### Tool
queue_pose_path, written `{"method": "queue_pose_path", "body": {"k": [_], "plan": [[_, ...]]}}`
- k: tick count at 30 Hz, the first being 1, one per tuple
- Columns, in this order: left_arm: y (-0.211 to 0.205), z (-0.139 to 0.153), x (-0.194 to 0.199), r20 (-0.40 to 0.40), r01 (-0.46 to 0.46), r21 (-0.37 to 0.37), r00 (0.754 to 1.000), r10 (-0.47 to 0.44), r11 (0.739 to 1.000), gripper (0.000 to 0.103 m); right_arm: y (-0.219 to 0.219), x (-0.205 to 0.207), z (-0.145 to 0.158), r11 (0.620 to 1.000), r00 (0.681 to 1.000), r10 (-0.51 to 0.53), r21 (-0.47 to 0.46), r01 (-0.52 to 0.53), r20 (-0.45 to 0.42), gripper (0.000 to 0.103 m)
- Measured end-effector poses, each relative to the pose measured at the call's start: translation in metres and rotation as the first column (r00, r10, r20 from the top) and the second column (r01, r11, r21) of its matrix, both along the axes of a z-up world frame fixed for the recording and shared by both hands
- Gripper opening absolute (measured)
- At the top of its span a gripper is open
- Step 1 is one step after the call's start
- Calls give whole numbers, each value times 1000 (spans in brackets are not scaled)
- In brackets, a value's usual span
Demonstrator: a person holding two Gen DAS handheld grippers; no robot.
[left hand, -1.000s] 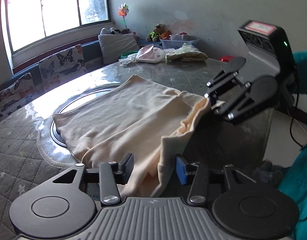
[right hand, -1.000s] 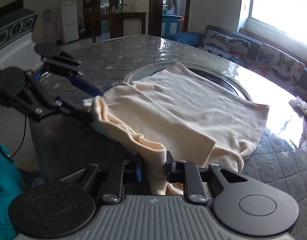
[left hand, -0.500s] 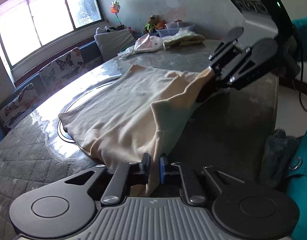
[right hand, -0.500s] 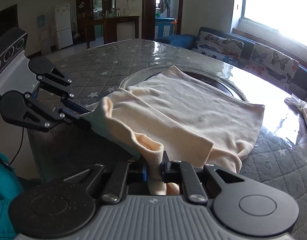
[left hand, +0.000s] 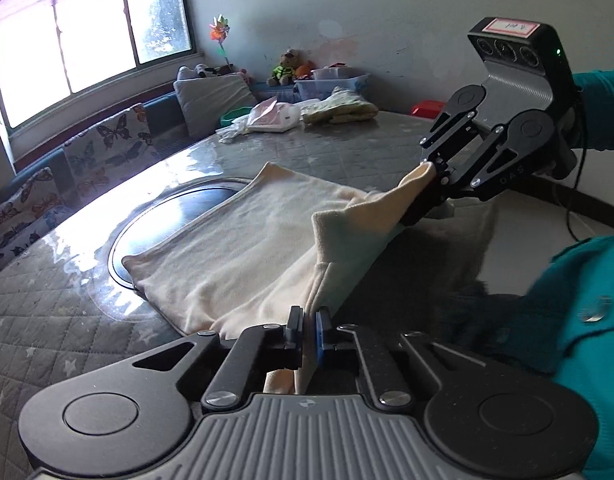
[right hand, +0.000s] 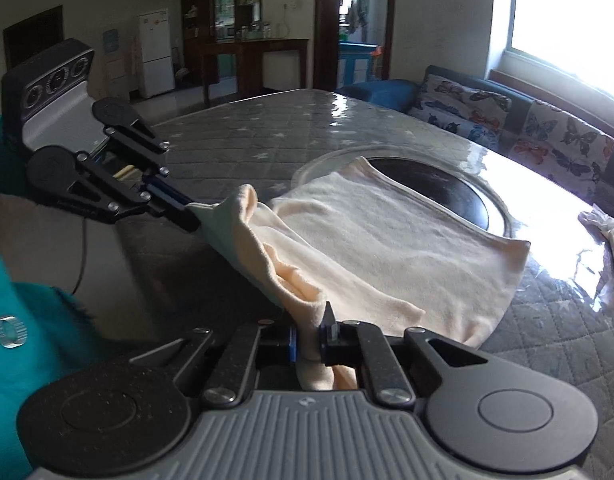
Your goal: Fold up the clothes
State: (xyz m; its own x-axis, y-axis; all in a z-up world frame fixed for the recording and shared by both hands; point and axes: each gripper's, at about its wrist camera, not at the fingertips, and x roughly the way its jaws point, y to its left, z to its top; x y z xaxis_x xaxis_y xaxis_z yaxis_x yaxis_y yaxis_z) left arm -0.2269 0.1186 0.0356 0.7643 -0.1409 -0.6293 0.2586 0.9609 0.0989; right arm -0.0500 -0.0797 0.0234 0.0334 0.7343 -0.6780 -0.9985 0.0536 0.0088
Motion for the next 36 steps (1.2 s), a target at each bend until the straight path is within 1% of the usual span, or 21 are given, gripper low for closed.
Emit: {"method": "queue_pose_path", "body": {"k": [2,4,6,8,9,11,13,15,17,19,21,22,23,26,29,33,36], "plan": [[-5,9,-10,3,13,-22,1000,-13,1000,6,-9,-8,9,999,999,25,-25,-26,-21,9],[-7,14,-12,12,7,-21,1000,-6,1000,6,-15,-15,17,998,998,46,-49,-48,-33,8],[-4,14,-7,19,-13,-23,1000,14,1000,6,-16,-16,20,996,998,56,-64,-58,-33,8],[3,14,0,17,-35,-31,999,35,999,6,-13,-9,22,997,998,51,-60,-53,-35,8],[7,15,3,10,-37,-52,999,38,998,6,-10,-5,24,997,998,48,-58,-50,-37,8],[16,17,6,-21,-20,-134,1000,17,991,8,-5,4,25,998,999,25,-54,-27,-31,8],[14,15,5,-34,-20,-106,999,16,994,13,-2,8,26,998,999,14,-54,-16,-43,8],[7,11,0,-46,7,-97,999,-12,995,15,0,13,26,999,999,6,-48,-8,-47,8],[-3,4,-4,-63,36,-102,997,-42,994,23,2,16,26,999,999,-2,-40,0,-53,8],[-13,-5,-8,-79,50,-88,995,-57,995,42,3,18,25,999,998,-12,-33,10,-58,8],[-22,-15,-11,-98,59,-60,993,-65,996,46,4,20,25,999,998,-17,-28,16,-62,8],[-24,-19,-11,-117,57,-60,991,-64,997,52,4,21,25,999,998,-20,-27,18,-67,8],[-24,-24,-10,-143,38,-68,989,-48,997,54,4,21,24,1000,997,-21,-24,19,-68,8],[-15,-33,-6,-193,-30,-150,981,0,988,55,2,20,25,1000,997,-23,-16,22,-68,8],[-9,-39,-1,-242,-85,-233,970,27,969,58,2,19,25,1000,997,-25,-11,25,-67,8],[-6,-47,1,-274,-110,-294,961,26,949,65,1,19,25,1000,997,-27,-1,27,-68,8],[-7,-53,6,-295,-117,-356,956,7,927,65,2,19,23,1000,997,-26,5,27,-70,8]]}}
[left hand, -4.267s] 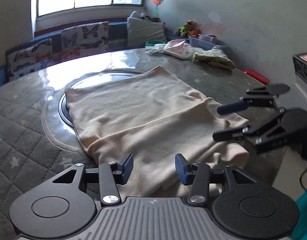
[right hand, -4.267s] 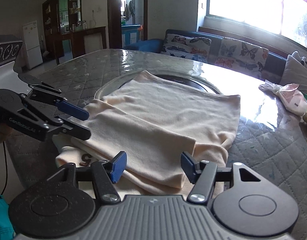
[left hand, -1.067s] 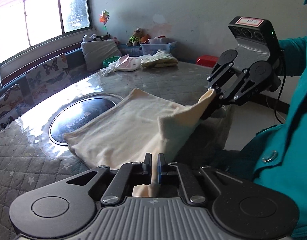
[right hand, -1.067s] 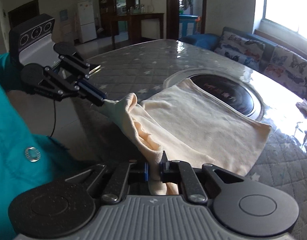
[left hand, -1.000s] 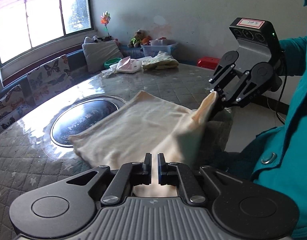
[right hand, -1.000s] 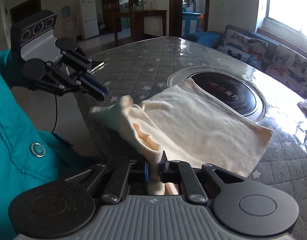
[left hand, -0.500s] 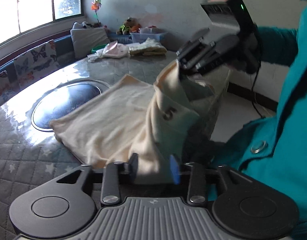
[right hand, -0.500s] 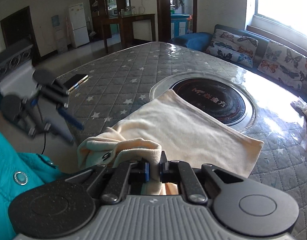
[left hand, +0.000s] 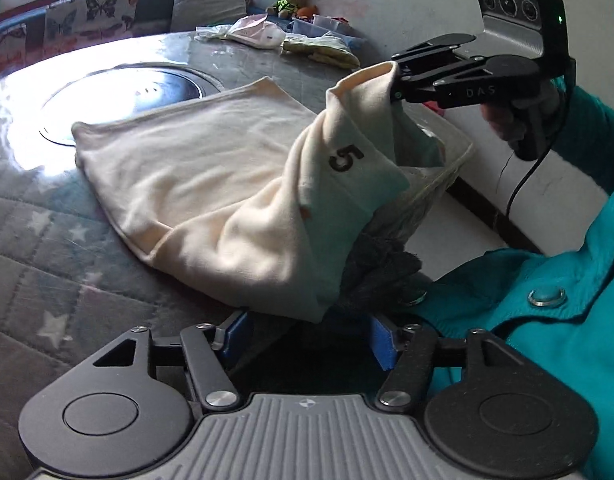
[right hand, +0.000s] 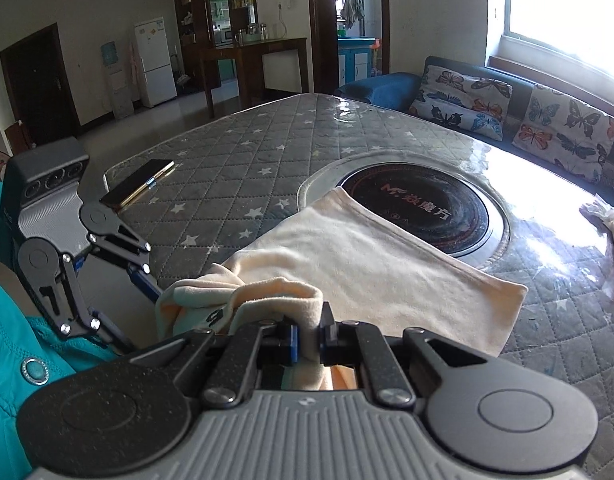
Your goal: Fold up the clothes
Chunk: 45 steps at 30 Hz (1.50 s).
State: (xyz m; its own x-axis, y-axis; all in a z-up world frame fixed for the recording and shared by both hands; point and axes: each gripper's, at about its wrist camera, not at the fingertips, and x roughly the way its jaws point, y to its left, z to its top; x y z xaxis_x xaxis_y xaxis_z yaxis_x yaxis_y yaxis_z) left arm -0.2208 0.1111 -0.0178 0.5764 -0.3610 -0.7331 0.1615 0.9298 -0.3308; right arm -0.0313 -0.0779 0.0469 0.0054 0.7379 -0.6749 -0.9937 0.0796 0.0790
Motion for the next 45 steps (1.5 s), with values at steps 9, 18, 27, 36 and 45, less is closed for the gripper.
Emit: {"method": "queue_pose_path", "body": {"k": [9,18,27,36,45], "plan": [[18,-12,8,-54,-131,-252,991,121,959,37,-3,-1,0,1000,1000,-3,18,3,6,8],[39,14,-5,55,-217,-287,969,242,933,11,-6,7,0,999,999,-32,41,32,-2,8],[91,57,39,249,-285,-269,902,352,920,9,15,41,3,991,996,-94,98,92,7,8],[144,34,102,212,-410,-249,861,462,877,11,84,111,-35,979,979,-201,52,199,31,8],[125,14,117,158,-401,-51,901,404,914,49,87,133,-72,970,968,-244,-26,243,-55,25]]}}
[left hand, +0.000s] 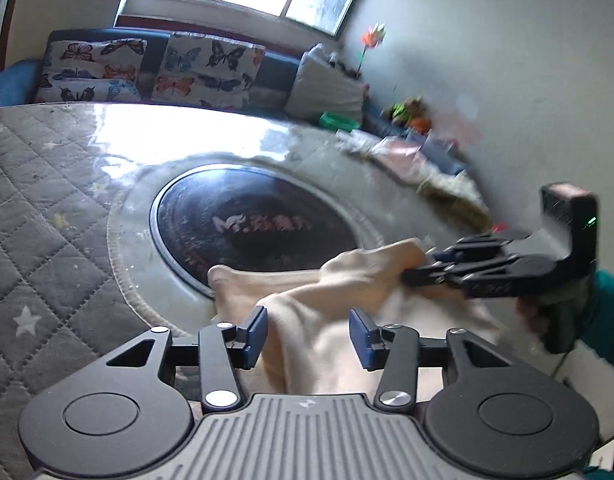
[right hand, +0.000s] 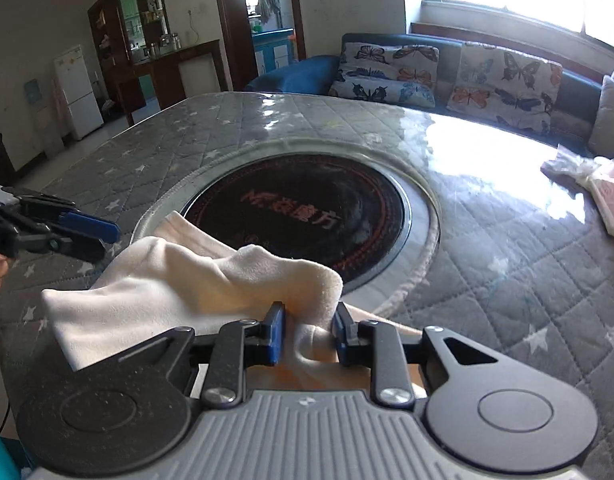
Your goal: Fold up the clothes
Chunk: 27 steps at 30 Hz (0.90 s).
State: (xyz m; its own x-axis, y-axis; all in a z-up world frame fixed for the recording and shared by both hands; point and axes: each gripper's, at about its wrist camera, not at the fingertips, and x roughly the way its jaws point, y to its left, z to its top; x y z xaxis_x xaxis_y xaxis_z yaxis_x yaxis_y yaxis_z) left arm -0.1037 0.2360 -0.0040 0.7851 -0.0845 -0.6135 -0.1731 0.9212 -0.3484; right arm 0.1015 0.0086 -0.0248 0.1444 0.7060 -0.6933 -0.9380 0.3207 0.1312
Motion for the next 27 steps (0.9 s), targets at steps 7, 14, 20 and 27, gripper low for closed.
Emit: {"method": "queue_pose_path", "body": {"k": [7,14,20,27], "plan": [[-1,-14,14,-82,-38,-2,996,38,999,38,2,7,-9,1000,999,-13,10,14,-41,25],[10,2,8,7,-104,-9,994,105,994,5,-1,2,0,998,1000,-26,62,27,-11,10],[21,32,2,160,-186,43,971,177,982,4,7,-1,22,987,998,-35,161,27,47,10],[11,12,15,2,-113,58,994,113,992,36,33,4,3,994,996,-64,89,59,56,12]]}}
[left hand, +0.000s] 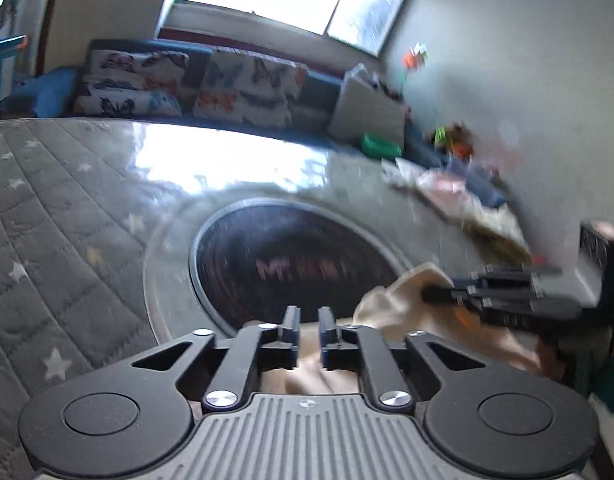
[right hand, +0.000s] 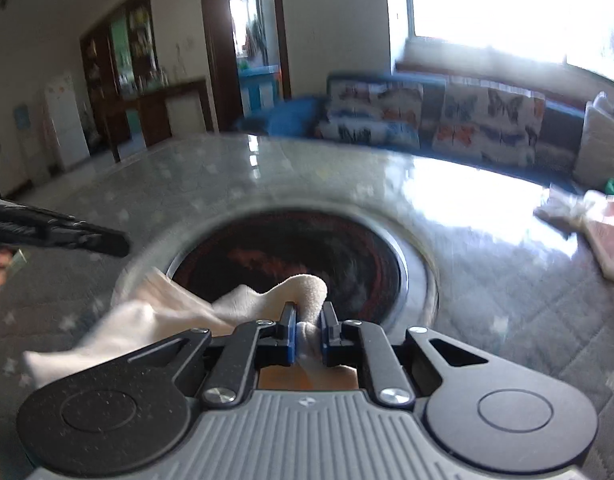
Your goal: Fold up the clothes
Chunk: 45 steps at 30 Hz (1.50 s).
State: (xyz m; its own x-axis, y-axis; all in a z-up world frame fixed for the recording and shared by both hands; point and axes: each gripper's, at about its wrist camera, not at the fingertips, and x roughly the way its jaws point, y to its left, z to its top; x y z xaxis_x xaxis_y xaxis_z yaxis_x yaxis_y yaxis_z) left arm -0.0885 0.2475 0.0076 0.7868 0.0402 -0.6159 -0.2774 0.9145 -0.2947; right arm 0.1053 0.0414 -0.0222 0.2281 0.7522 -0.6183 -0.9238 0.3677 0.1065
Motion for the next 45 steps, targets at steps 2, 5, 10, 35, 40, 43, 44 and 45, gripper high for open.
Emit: {"method": "queue_pose_path", "body": {"k": [2,5,10,35,40,43,44,45], "plan": [[-9,-6,0,-31,7,30,1000,-6,1000,46,-2,5,-5,1000,999,-6,-11,5,-35,16],[-14,-14,1,-51,-1,41,999,3,999,47,-5,12,-6,1000,998,-4,-3,3,-58,21],[-20,-27,10,-90,8,49,996,-3,999,15,-3,17,-13,1000,997,1,-19,-2,-82,28],[-4,-32,31,-28,-138,287,988,152,948,6,15,28,-9,994,994,-106,24,107,-33,16],[-4,-37,33,-37,-135,280,988,151,951,7,-37,32,11,994,993,-106,-14,105,-43,16],[-4,-38,34,-38,-138,274,987,154,952,7,-55,28,9,993,993,-108,-51,106,-46,20],[-4,-38,35,-38,-139,273,987,155,952,8,-61,24,6,991,992,-120,-69,116,-45,22],[-4,-38,34,-39,-140,273,987,156,952,8,-63,24,3,989,991,-127,-78,123,-52,22]]}}
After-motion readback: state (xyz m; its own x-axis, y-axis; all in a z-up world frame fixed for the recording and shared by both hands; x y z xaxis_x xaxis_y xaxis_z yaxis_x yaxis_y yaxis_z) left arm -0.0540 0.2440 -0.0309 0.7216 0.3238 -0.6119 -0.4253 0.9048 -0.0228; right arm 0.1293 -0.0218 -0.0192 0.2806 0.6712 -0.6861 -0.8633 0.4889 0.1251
